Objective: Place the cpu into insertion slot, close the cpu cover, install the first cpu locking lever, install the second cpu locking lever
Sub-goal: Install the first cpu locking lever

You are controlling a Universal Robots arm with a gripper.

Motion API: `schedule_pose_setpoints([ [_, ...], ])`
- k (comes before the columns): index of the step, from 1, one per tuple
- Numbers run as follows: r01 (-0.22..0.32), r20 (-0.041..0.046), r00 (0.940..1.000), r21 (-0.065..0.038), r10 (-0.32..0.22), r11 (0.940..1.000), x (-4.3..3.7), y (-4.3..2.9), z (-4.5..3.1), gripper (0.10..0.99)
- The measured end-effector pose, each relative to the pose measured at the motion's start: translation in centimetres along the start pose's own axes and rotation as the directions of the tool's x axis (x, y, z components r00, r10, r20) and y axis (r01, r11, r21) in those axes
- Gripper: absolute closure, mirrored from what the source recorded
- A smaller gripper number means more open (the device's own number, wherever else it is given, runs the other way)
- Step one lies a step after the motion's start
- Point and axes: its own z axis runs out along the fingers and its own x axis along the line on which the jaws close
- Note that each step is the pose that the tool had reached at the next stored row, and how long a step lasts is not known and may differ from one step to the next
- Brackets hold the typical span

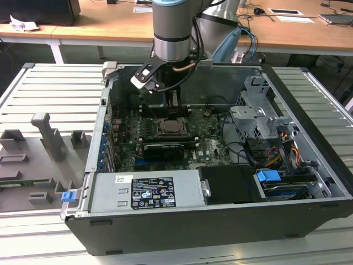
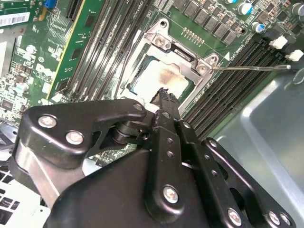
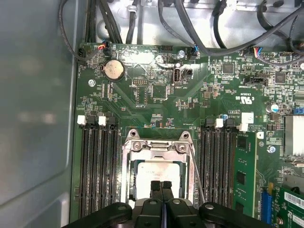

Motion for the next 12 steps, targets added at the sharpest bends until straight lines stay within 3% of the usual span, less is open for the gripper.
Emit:
schedule_pose_setpoints([
  [5,0.0,0.0001,1.0,0.0,0.0,1.0,-0.01,0.04,-0.68,0.98],
  [7,0.0,0.0001,1.0,0.0,0.0,1.0,-0.02,0.08,-1.33,0.98],
  [8,0.0,0.0002,1.0,0.0,0.0,1.0,-0.02,0.12,-2.15,0.98],
  [12,0.048,-0.0025,0.9988,-0.001,-0.048,0.9988,-0.03,0.13,-2.22,0.98],
])
